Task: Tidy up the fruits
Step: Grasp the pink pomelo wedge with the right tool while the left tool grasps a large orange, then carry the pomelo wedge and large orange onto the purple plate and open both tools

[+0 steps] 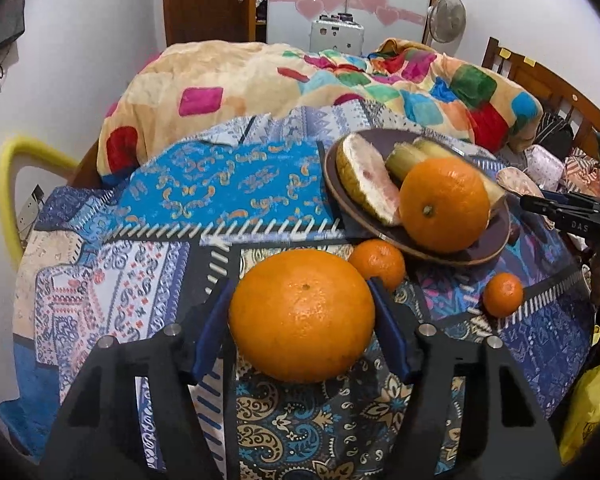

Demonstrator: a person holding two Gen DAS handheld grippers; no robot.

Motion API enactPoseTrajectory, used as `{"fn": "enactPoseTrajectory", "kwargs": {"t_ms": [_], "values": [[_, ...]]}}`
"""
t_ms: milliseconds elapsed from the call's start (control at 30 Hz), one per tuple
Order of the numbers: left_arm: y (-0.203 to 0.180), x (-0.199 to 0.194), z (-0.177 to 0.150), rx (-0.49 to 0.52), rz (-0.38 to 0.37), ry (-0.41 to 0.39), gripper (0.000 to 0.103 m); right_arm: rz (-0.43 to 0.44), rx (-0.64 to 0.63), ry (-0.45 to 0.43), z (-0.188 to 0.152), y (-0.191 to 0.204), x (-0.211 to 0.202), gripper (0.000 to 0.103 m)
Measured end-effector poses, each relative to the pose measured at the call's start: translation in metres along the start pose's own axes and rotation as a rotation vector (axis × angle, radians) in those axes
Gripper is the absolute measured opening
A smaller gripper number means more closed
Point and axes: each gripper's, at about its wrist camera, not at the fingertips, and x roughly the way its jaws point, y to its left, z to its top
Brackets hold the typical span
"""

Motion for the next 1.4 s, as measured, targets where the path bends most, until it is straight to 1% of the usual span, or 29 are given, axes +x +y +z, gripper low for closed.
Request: {"fn": "enactPoseTrajectory", "kwargs": {"t_ms": [100,233,433,500,600,700,800,1067,1300,1400], "values": [[-0.003,-0.007,0.010,0.005,0.004,-0.029,0.066,-0.008,-0.002,-0.032,0.004,0.001,-0.011,0.040],[-0.010,-0.013,0.025,0.022,0.011,-0.072,0.066,0.008,0.003,-0.076,0.013,0.003,-0.024,0.040],[-0.022,-0.014,0.047,0.047,0.011,-0.111,0.066,0.032,-0.017,-0.127,0.025,0.015,-0.037,0.040],[-0.026,-0.013,0.054,0.047,0.006,-0.119,0.066,0.035,-0.029,-0.139,0.028,0.019,-0.038,0.040],[-0.032,-0.009,0.065,0.042,-0.021,-0.129,0.066,0.039,-0.038,-0.153,0.032,0.027,-0.036,0.040],[-0.040,-0.003,0.074,0.048,-0.030,-0.132,0.066,0.057,-0.038,-0.153,0.036,0.033,-0.031,0.040],[-0.045,0.003,0.083,0.054,-0.030,-0.139,0.066,0.057,-0.054,-0.154,0.042,0.040,-0.025,0.040],[-0.055,0.026,0.098,0.068,-0.029,-0.119,0.066,0.077,-0.062,-0.145,0.054,0.048,-0.010,0.040],[-0.060,0.048,0.107,0.071,-0.032,-0.079,0.066,0.095,-0.042,-0.098,0.061,0.053,0.014,0.040],[-0.064,0.059,0.108,0.089,-0.020,-0.055,0.066,0.098,-0.039,-0.080,0.062,0.053,0.021,0.040]]}}
